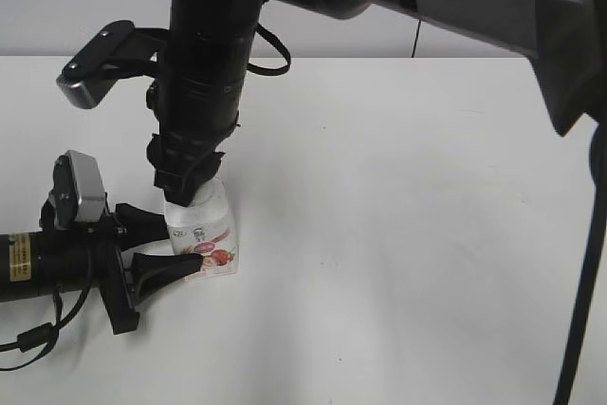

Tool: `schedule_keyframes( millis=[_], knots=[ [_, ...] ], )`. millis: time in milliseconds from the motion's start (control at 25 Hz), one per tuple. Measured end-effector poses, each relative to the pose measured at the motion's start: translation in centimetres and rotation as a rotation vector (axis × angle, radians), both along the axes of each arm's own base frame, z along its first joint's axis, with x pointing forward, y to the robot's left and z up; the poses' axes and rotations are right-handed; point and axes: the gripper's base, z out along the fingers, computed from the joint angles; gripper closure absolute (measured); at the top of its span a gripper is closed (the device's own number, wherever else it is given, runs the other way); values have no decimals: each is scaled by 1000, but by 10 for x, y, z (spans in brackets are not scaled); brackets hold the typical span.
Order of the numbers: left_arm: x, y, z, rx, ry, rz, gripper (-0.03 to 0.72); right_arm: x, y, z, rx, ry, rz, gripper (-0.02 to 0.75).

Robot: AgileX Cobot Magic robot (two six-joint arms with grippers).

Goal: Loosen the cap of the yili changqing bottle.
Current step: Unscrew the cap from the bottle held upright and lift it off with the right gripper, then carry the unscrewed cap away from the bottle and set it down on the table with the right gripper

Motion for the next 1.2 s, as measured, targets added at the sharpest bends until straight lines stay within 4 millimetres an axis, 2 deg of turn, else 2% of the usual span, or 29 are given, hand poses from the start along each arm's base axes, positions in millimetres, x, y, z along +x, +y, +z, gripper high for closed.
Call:
schedule_keyframes(
  millis=[120, 280, 560, 680, 960, 1080, 1200],
  knots=[
    [0, 0, 0, 0, 0, 1, 323, 0, 0, 1, 5, -76, 217, 350],
    [0, 0, 0, 0, 0, 1, 323, 1, -1, 1, -5, -144, 391, 351],
    [0, 0, 0, -1, 1, 3, 323, 1, -2, 6, -18, -184, 452, 351],
    [0, 0, 0, -2, 2, 4, 323, 1, -3, 21, 0, -218, 451, 351],
    [0, 0, 0, -2, 2, 4, 323, -3, -9, 67, 56, -281, 332, 351],
    [0, 0, 0, -2, 2, 4, 323, -4, -12, 74, 68, -248, 191, 351],
    [0, 0, 0, -2, 2, 4, 323, -3, -14, 75, 70, -184, -34, 351]
  ],
)
